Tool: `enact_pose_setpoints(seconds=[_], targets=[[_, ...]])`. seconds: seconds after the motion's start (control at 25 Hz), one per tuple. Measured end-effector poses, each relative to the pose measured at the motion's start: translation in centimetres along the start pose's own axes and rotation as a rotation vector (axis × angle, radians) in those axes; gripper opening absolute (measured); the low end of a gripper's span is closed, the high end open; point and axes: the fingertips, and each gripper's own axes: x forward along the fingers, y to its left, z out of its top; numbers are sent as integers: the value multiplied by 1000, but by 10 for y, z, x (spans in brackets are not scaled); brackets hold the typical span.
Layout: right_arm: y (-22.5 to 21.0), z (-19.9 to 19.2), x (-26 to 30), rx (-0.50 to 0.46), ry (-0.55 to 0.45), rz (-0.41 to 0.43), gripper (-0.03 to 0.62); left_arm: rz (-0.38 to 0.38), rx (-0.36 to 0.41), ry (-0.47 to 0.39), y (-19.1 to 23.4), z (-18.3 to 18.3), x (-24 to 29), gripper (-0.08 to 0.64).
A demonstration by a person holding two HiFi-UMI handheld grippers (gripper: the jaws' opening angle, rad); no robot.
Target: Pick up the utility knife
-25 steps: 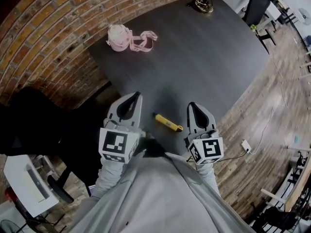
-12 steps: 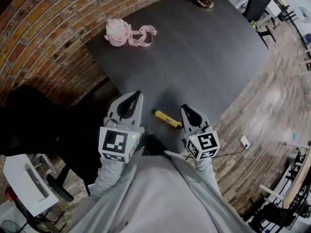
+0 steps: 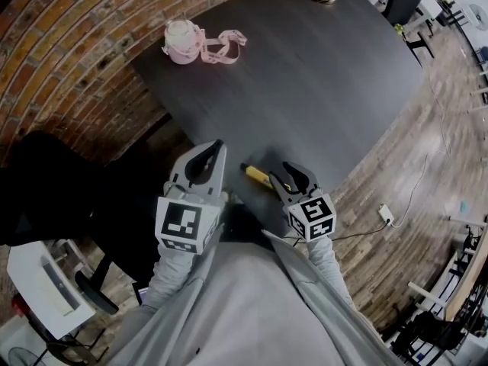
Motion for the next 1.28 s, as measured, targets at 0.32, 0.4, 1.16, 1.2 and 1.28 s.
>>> enact_pose_setpoints(seconds=[0.32, 0.4, 1.16, 1.2, 1.28], targets=[[12, -36, 17, -79, 110, 49, 183, -24, -4, 15, 0, -8, -2, 18], [16, -45, 22, -107, 144, 67, 189, -29, -5, 18, 0, -10, -3, 18], [19, -102, 40, -227, 320, 113, 199, -52, 3, 38, -7, -21, -6, 18], [19, -102, 40, -219, 314, 115, 199, -54, 3, 38, -8, -22, -6, 18], [20, -101, 40, -213, 303, 119, 199, -58, 2, 39, -9, -23, -6, 18]])
